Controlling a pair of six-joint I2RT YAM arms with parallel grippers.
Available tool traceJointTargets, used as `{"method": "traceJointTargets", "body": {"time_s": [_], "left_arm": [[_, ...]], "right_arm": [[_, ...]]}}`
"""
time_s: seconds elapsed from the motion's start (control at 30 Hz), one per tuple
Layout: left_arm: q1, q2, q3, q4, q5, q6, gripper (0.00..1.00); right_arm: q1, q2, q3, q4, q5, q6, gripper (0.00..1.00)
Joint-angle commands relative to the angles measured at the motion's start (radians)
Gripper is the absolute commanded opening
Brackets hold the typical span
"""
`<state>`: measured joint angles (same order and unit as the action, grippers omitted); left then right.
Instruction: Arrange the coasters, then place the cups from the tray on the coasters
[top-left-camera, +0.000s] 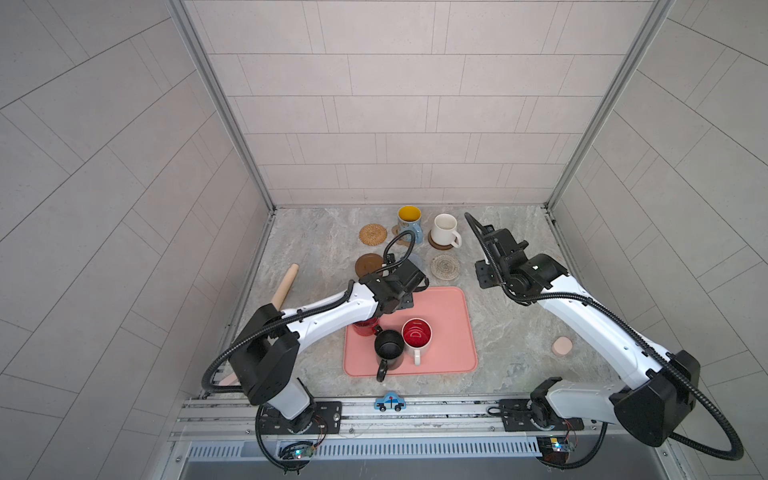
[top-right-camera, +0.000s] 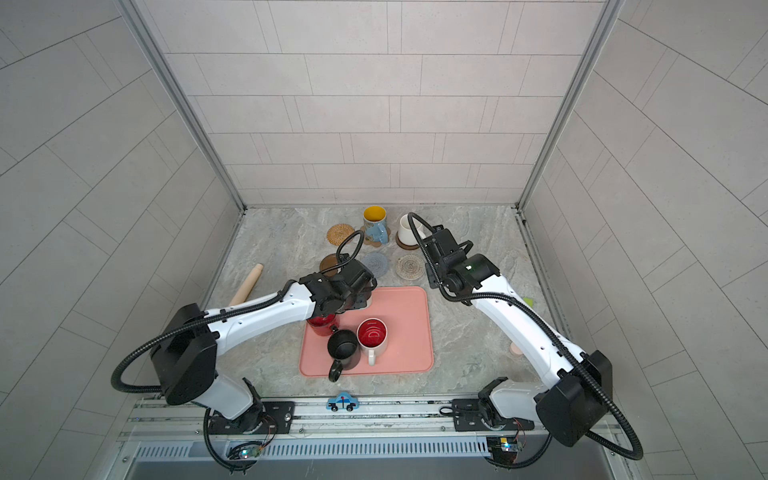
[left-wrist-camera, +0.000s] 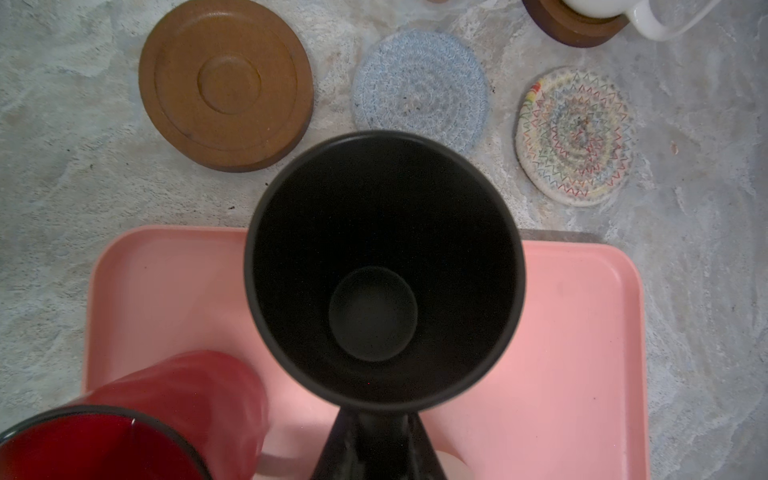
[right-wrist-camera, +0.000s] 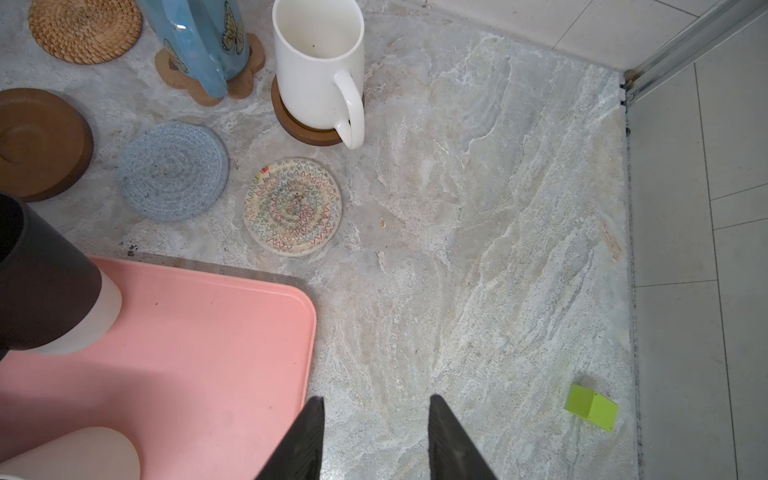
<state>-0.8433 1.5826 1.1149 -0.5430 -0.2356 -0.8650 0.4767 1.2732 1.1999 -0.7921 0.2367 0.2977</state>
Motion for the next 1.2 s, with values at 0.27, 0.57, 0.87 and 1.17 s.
{"method": "traceJointTargets", "body": {"time_s": [0.27,0.57,0.87,1.17], "left_arm": [[-0.005,0.048,-0.015,-0.051,0.035,-0.014,0.21],[-0.004,0.065,0.001,-0.067,0.015,0.003,0.25],[0.008,0.093,0.046,-0.109,-0.009,0.000,0.27],[0.021,0.088,0.047,-0.074,0.040,0.027,0.22]], "right_arm": [[-0.002,-0.032,-0.013,-0.014,0.022,0.018,0.44],[-0.001,-0.034,-0.014,-0.014,0.019,0.023,0.44],[0.000,-0.039,-0.019,-0.018,0.023,0.021,0.44],[-0.001,-0.043,-0.022,-0.021,0.026,0.024,0.44]]}}
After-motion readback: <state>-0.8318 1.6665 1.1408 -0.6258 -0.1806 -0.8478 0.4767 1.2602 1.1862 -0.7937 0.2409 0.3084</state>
